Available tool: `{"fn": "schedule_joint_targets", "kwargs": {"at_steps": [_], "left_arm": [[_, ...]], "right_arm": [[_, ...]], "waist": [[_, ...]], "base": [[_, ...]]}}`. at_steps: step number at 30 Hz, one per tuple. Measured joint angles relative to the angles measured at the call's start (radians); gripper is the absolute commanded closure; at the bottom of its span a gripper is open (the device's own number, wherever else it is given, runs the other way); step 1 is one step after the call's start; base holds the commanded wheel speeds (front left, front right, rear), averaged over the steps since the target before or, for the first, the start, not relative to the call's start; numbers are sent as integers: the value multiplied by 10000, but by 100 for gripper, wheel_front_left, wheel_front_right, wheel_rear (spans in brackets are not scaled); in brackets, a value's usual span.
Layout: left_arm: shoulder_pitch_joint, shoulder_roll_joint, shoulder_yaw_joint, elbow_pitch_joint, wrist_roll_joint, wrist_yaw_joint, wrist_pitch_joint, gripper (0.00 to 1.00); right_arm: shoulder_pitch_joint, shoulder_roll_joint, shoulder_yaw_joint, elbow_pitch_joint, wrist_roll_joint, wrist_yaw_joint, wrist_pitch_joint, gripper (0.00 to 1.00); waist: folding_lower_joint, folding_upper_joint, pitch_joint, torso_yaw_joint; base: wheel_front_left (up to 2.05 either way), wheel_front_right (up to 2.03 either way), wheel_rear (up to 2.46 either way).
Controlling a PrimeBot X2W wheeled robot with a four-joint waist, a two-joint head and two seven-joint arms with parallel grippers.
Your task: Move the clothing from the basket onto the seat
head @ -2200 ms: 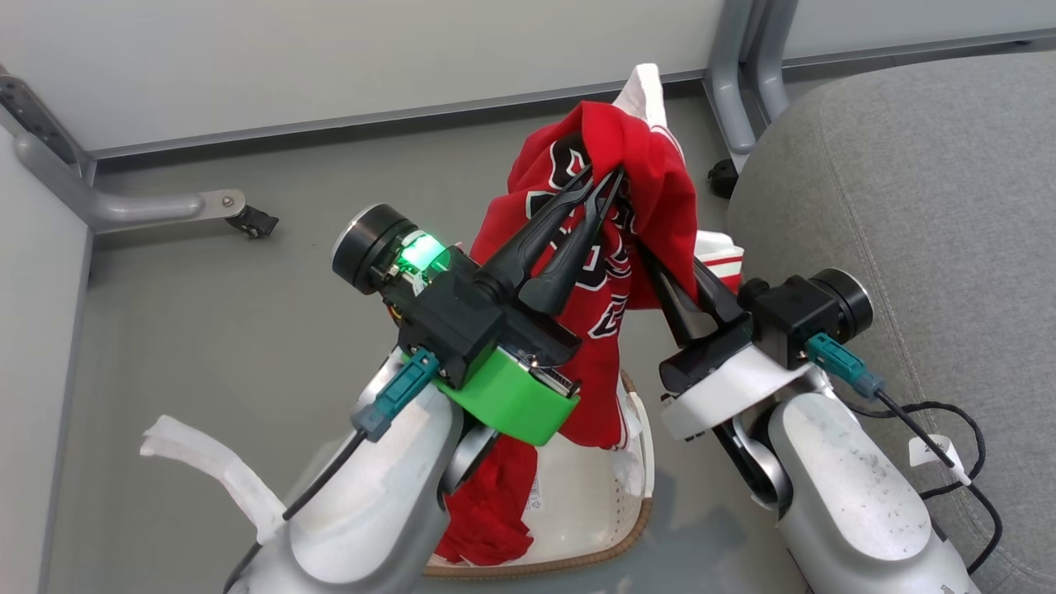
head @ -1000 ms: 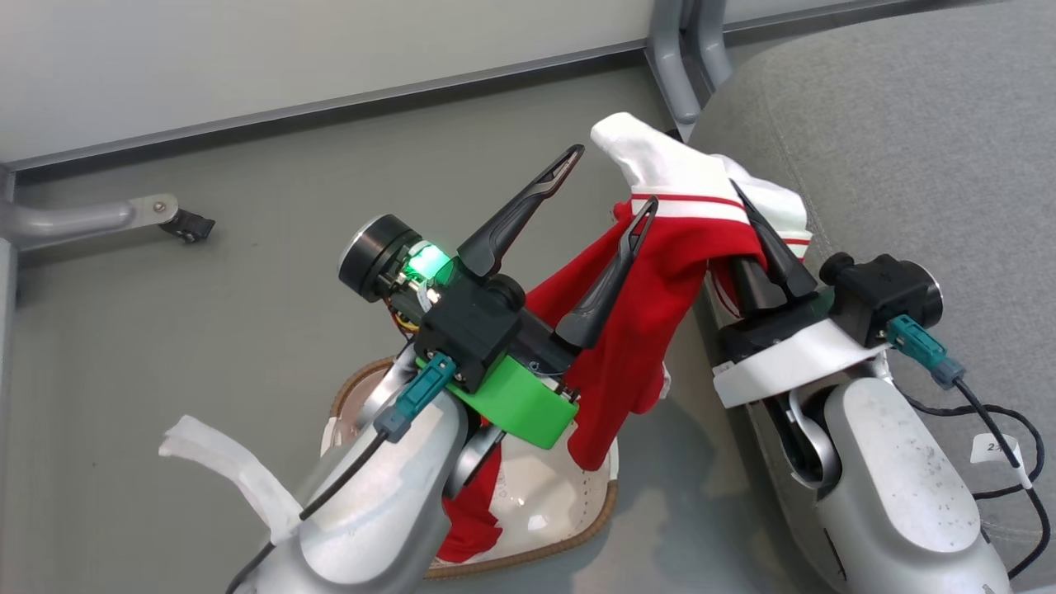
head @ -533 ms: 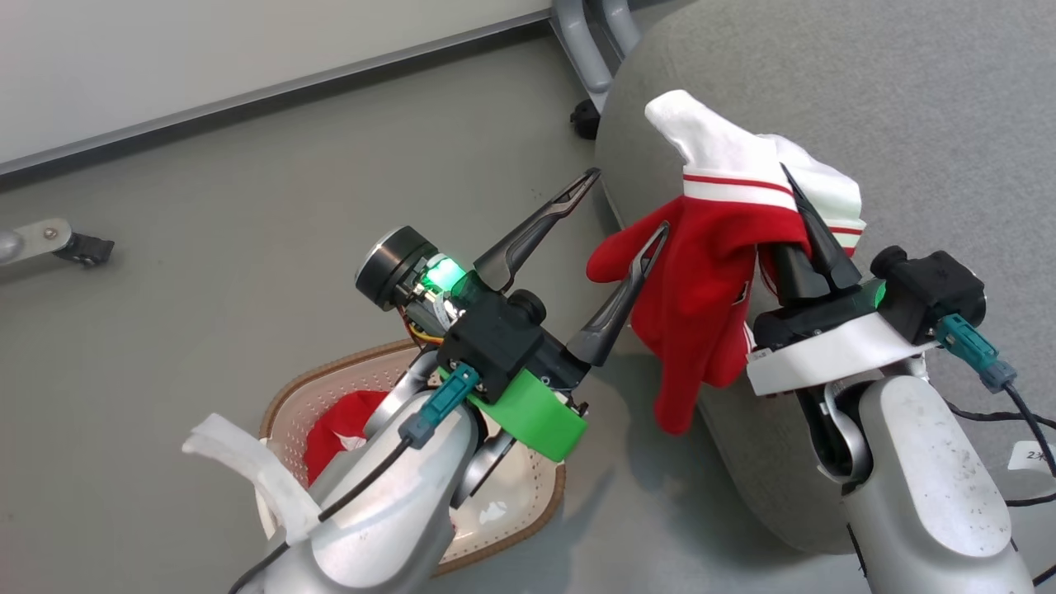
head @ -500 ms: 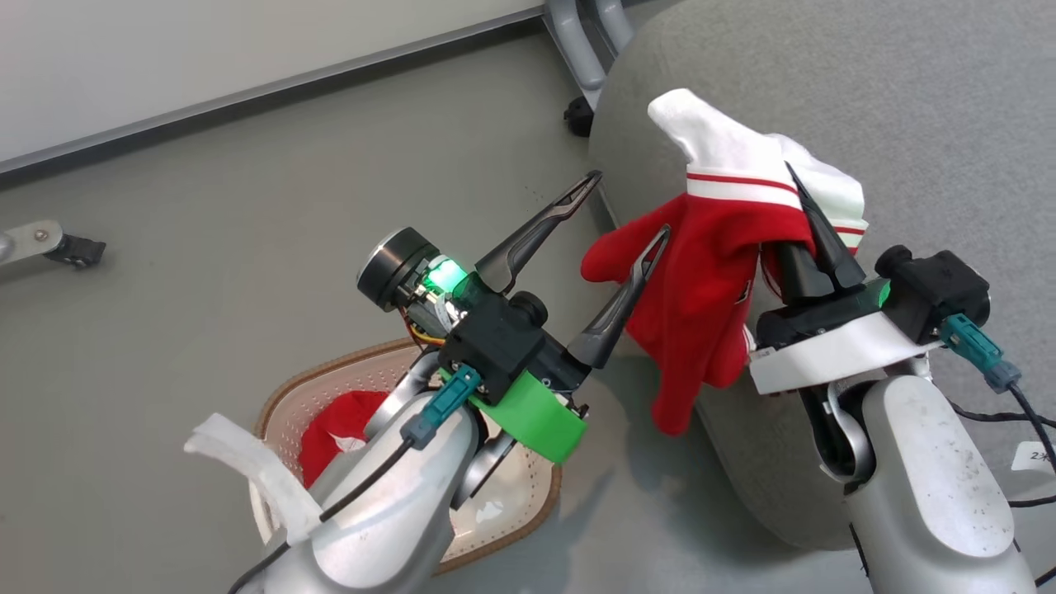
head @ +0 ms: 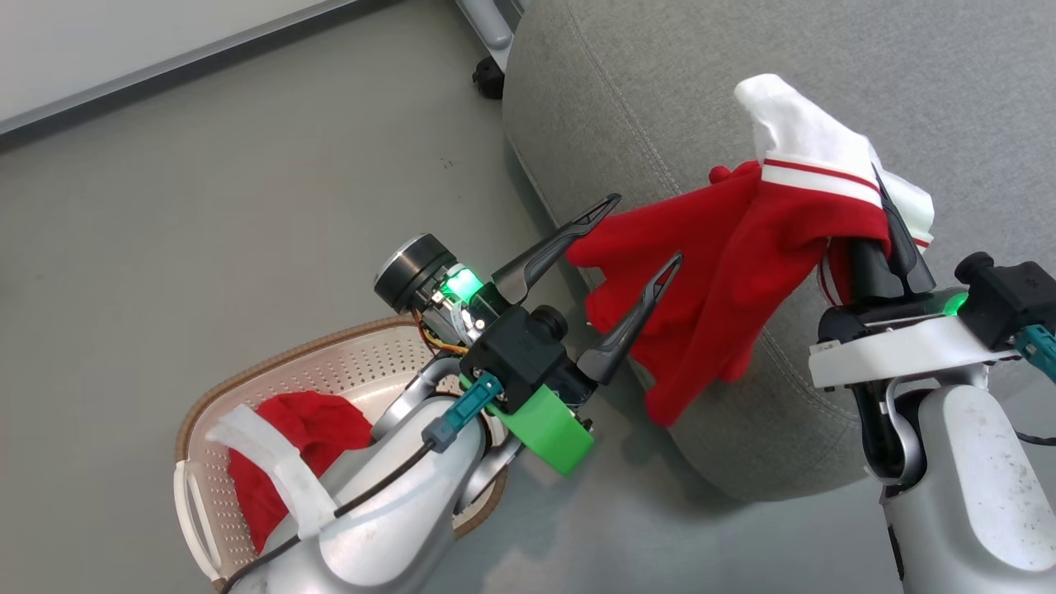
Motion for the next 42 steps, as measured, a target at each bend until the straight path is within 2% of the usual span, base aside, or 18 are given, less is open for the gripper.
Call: {"fn": "schedule_joint_targets", "kwargs": {"at_steps": [9,19,25,31,35,38,42], "left_arm": [[3,48,-33,31,-58,-8,0,0],[-229,163,-69,-4,54,-8,0,0],[-692,251,-199,-8,134,-8,0,0],[-1134,372,-291,-21,190,-8,0,0],[-1294,407,-337,-42,203,-8,0,0],[-1406,430,-320,-81,207,-8,0,0],[-1451,487,-270,-111,234,-8,0,0]], "right_arm": [[-35,4,-359,-21,224,0,0,100],[-2624,-88,-1110,-378,-882,0,0,100],[-4563,-844,-1975,-433,-1110,0,-2,100],[-6631,-1990,-2700,-10,-1243,2,-2,100],[-7903,-2884,-3033,698,-1152,2,-2,100],[-8425,-3319,-3097,1198,-1152,2,-4,100],[-8486,-3482,-2915,2125,-1267,2,0,100]], "waist": [[0,0,230,-43],[0,0,867,56],[0,0,1611,185],[0,0,2506,381],[0,0,3059,512],[1,0,3426,614],[1,0,3760,715]], "base": [[0,0,0],[0,0,0],[0,0,0],[0,0,0],[0,0,0],[0,0,0],[0,0,0]]}}
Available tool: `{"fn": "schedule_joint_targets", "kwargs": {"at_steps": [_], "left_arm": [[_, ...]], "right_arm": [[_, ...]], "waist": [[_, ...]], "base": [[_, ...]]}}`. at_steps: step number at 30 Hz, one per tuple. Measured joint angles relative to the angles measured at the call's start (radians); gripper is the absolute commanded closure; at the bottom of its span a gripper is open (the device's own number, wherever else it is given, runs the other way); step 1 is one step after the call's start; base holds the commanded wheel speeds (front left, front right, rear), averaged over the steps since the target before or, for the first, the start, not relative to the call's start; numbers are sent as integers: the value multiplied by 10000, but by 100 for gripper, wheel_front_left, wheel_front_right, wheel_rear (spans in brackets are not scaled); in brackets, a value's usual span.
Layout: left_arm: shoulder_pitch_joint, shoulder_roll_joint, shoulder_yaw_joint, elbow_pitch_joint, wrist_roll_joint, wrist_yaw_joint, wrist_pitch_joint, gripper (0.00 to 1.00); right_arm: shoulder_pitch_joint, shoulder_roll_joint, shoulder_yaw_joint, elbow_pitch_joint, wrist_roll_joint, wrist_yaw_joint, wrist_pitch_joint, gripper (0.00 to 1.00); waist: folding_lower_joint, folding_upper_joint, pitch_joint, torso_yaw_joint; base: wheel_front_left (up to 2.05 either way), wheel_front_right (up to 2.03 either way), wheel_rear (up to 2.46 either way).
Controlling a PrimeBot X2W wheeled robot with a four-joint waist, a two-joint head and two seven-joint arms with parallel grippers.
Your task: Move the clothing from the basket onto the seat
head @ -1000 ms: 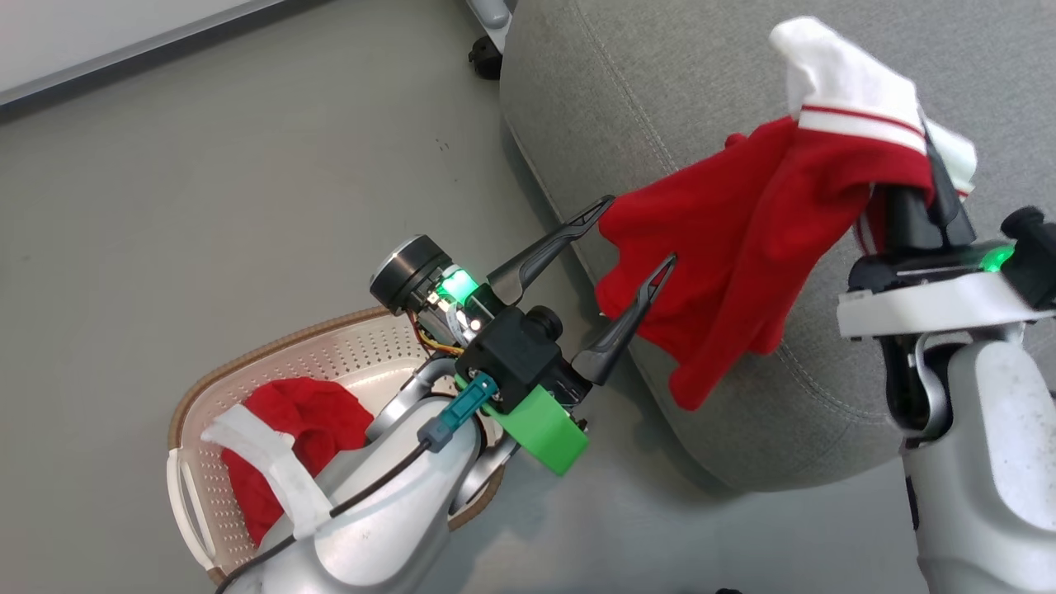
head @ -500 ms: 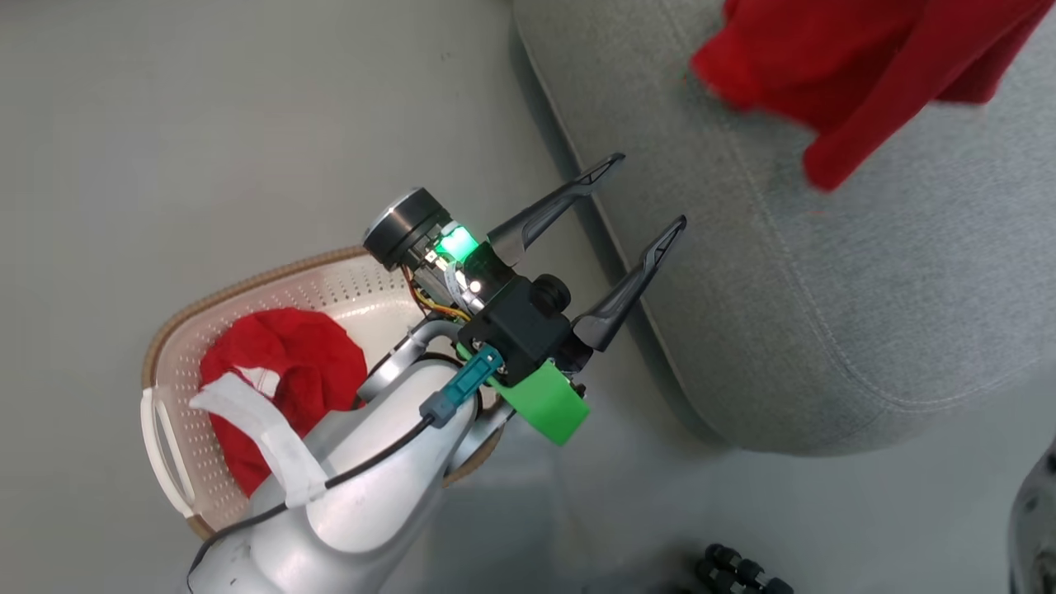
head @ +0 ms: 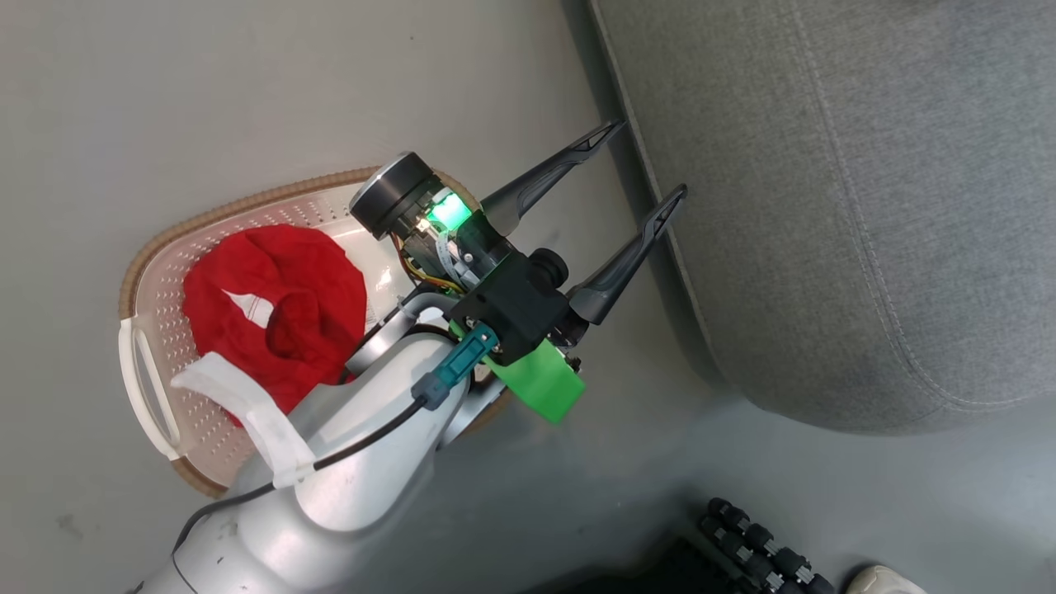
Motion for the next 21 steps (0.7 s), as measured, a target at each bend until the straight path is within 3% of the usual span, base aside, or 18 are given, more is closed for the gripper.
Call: {"fn": "schedule_joint_targets", "kwargs": {"at_steps": [13,21], "left_arm": [[-240,127,27,-8,46,0,0,0],[-238,159,150,-17,71,0,0,0]], "right_arm": [[1887,1210,-247,1875,63,0,-2,100],[2721,1499,-389,2834,-140,0,-2,100]], "waist": [[0,0,535,234],[0,0,529,307]], "base": [[0,0,0],[0,0,0]]}}
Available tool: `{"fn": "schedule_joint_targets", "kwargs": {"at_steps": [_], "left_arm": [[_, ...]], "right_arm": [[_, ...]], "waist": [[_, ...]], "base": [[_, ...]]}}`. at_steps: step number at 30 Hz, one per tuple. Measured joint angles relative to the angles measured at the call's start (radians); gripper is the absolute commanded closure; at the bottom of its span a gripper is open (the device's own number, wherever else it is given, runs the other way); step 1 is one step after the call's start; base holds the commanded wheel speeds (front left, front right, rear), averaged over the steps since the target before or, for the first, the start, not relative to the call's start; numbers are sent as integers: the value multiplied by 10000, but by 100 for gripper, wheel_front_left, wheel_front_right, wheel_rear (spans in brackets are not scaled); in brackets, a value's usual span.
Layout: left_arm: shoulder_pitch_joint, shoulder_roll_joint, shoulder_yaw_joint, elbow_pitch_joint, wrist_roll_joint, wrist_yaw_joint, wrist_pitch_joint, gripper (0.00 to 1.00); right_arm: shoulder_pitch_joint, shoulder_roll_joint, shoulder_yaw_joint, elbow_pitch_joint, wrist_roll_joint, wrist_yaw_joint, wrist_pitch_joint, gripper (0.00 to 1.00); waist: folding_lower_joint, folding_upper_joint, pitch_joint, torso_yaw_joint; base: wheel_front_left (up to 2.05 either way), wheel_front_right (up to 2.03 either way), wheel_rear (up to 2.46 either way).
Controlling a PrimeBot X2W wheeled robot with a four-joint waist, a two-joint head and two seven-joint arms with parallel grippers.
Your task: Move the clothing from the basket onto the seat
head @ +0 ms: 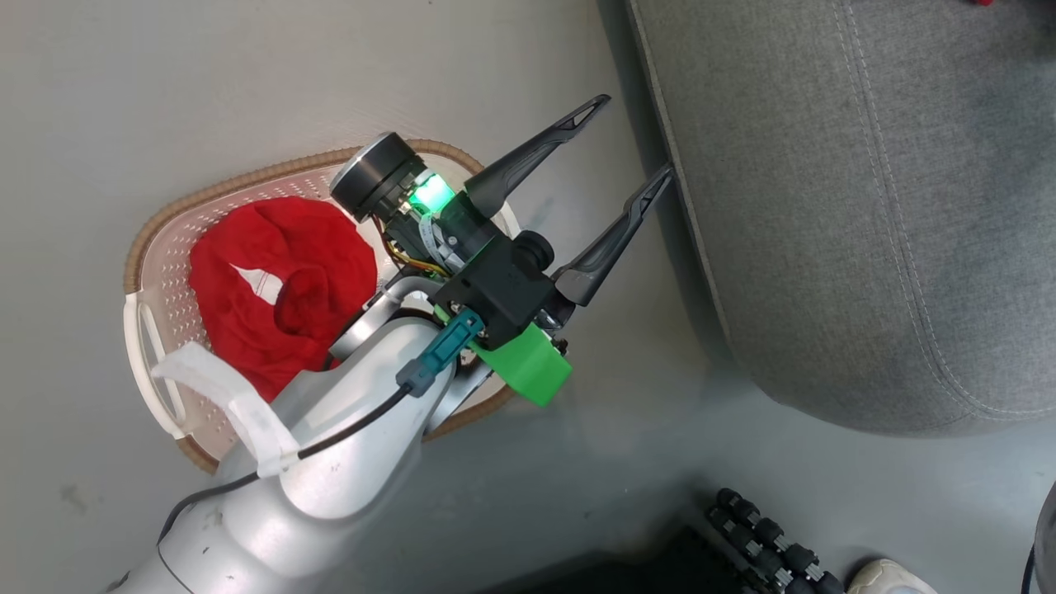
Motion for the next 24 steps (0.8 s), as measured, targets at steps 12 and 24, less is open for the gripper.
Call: {"fn": "schedule_joint_targets", "kwargs": {"at_steps": [12,24], "left_arm": [[371,-13,345,-35,67,6,0,0],[1587,-163,1200,-211,-182,215,0,0]], "right_arm": [[694,217,-305,-117,-151,2,0,0],[3475,819,234,-1572,94,0,0,0]], "waist": [[0,0,-546,42],[0,0,-1931,156]], "base": [[0,0,0],[0,0,0]]}}
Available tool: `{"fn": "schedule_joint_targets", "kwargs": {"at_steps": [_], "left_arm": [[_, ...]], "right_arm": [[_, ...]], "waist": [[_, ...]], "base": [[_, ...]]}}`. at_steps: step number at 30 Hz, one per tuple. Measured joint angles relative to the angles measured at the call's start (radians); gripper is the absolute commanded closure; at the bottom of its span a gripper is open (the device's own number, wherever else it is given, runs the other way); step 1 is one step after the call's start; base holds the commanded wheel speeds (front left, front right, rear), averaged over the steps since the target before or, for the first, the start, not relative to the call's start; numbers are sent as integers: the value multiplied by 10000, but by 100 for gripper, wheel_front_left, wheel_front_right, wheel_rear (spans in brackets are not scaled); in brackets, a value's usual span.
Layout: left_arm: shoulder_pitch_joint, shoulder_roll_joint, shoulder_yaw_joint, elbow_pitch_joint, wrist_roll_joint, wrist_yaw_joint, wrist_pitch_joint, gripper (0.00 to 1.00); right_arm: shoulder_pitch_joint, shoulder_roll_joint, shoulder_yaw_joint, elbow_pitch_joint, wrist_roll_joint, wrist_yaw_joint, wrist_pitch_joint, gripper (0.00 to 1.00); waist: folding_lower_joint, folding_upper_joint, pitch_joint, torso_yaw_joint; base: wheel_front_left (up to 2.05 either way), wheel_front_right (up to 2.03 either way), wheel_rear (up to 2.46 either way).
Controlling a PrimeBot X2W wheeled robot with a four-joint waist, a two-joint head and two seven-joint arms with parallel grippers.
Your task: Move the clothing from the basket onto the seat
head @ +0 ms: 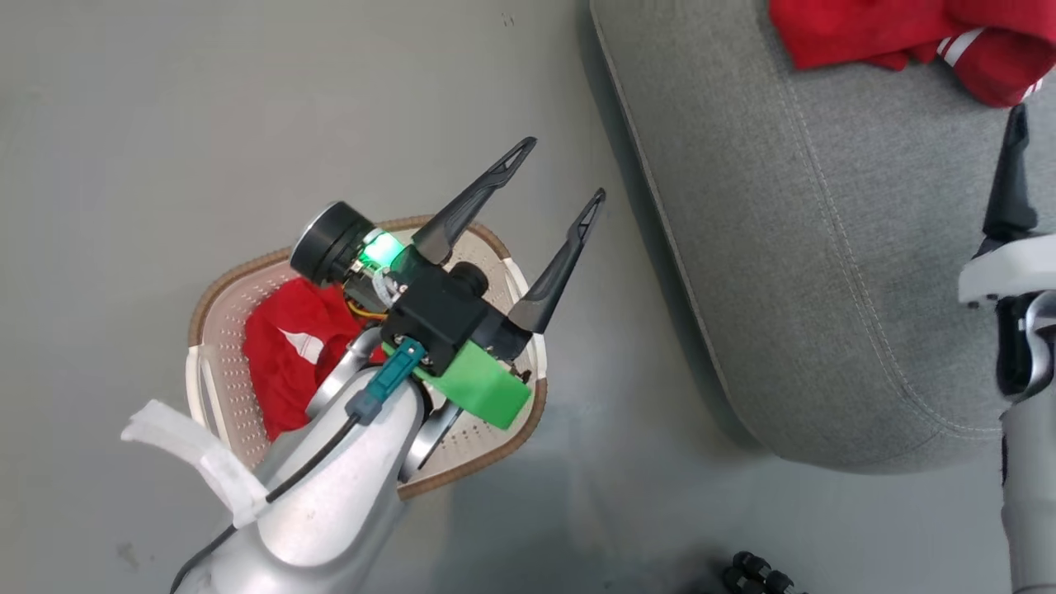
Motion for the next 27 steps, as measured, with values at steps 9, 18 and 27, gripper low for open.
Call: {"fn": "schedule_joint_targets", "kwargs": {"at_steps": [9,18,27], "left_arm": [[1331,-19,1367,-182,-176,288,2,0],[2276,-293,2922,-382,-201,380,0,0],[3289,-585,4406,-416,-184,383,0,0]], "right_arm": [[1401,502,1154,-1367,422,2,0,0],[2048,851,2324,-2276,510,0,0,0],[2527,1076,3080,-2857,466,0,0,0]], "waist": [[0,0,-1158,316],[0,0,-2008,1029],[0,0,-2817,1769]], "base": [[0,0,0],[0,0,0],[0,0,0]]}}
